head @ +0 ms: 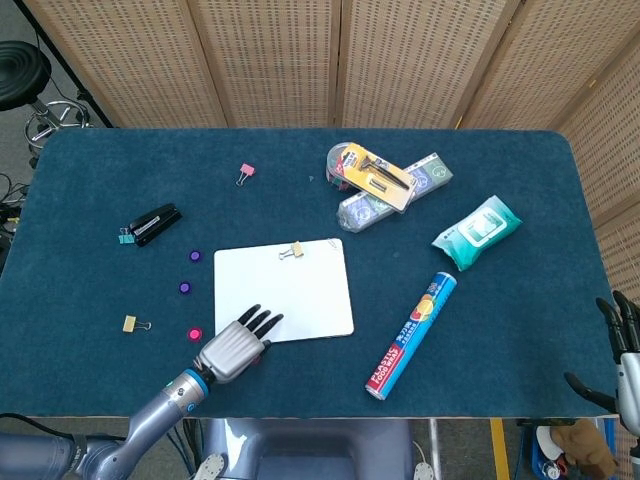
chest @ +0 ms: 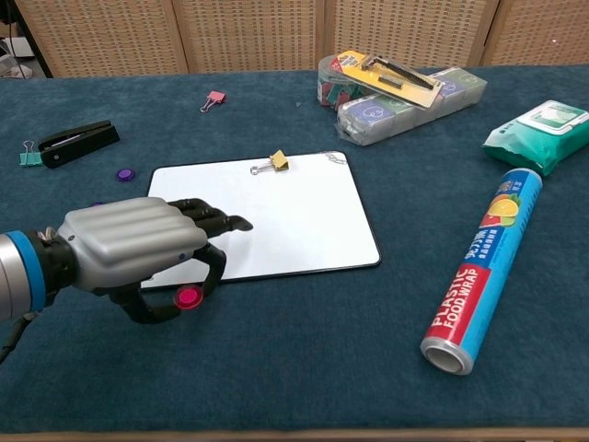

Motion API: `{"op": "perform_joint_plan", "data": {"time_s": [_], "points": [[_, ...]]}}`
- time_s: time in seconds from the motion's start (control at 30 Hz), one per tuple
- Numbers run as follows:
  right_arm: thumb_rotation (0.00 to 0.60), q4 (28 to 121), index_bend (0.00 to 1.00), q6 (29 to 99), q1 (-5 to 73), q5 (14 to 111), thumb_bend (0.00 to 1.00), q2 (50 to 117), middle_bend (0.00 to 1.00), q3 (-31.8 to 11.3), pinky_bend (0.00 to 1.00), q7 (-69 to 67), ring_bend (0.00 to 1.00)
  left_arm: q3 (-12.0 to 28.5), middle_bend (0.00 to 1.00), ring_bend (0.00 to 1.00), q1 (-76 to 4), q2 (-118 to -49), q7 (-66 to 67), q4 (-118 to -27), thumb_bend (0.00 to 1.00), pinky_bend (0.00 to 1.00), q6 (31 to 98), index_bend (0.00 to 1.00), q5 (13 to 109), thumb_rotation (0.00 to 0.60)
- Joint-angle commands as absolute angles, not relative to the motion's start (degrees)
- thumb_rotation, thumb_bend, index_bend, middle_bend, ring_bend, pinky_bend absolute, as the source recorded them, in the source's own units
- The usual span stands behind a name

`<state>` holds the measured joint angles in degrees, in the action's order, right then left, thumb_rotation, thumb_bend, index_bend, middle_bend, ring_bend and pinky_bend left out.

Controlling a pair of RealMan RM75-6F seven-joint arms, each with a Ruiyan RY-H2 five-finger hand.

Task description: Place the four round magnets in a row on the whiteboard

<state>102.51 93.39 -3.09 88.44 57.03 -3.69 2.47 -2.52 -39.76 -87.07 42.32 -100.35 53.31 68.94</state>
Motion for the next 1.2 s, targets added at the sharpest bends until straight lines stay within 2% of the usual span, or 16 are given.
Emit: {"op": "perform_joint_plan", "data": {"time_s": [0.03,0.27,0.57,0.93,1.2], "points": [[0.6,102.5,0.0,93.4,-3.1,88.4,0.0,57.0,0.0,-3.7,0.0,2.4,0.0,-1.8,0.0,0.0,-40.0,-86.8,41.6,-100.4,0.4,0.0,53.7,0.54,68.8,0.6],[0.6,102.4,0.0,93.3,-3.2,88.4,0.0,57.0,0.0,-3.6,0.0,2.4,0.0,3.4,0.0,0.0,-42.5,-88.5,37.4,-96.3,0.41,0.0,52.4,0.54,65.3,0.6],[0.6,102.3,0.0,93.0,-3.1,88.2,0.0,57.1,0.0,-3.6,0.0,2.2,0.0,7.5,0.0,0.0,-47.1,-93.2,32.3,-89.2,0.41,0.0,48.4,0.54,64.4,0.6],[0.6,102.0,0.0,93.0,-3.1,87.7,0.0,57.1,0.0,-3.8,0.0,1.9,0.0,7.9,0.0,0.0,-52.0,-98.4,25.4,-80.8,0.41,0.0,44.6,0.54,71.1,0.6],[0.6,101.8,0.0,92.9,-3.2,87.4,0.0,57.1,0.0,-3.8,0.0,1.6,0.0,7.4,0.0,0.0,-54.5,-101.4,26.4,-77.8,0.41,0.0,44.3,0.54,73.6,0.6]]}}
